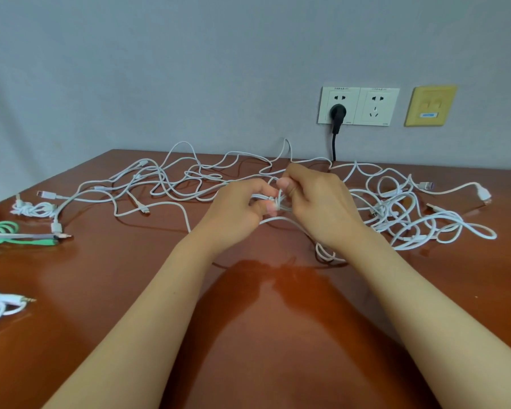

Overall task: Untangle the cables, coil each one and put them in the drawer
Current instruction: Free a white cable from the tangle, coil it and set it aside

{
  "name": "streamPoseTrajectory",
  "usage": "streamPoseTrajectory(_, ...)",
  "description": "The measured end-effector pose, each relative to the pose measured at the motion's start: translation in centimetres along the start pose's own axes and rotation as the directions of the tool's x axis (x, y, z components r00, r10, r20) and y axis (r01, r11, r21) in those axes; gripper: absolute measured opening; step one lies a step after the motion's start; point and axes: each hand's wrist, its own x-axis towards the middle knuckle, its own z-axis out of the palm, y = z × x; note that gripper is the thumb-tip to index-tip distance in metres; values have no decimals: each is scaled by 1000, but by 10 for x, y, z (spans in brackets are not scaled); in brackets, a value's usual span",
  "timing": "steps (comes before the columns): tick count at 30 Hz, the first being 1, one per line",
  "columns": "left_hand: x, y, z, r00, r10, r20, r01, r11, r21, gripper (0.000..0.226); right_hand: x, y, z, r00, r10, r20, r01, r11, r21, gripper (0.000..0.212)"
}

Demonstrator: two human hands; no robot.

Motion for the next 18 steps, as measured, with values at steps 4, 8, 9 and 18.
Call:
streamPoseTrajectory(4,-2,1,0,999,9,38,-13,995,100,23,2,6,6,998,55,7,-56,996,68,14)
streamPoseTrajectory(8,-3,5,1,999,19,32,-21,996,88,18,11,11,-7,981,167,95,-186,953,238,25)
streamPoseTrajectory(9,-4,7,1,999,23,32,-24,999,48,20,11,10,-13,967,203,154,-244,910,336,24)
streamPoseTrajectory(18,-6,16,2,999,15,41,-9,988,-157,15,11,15,-15,788,330,519,-615,426,663,28)
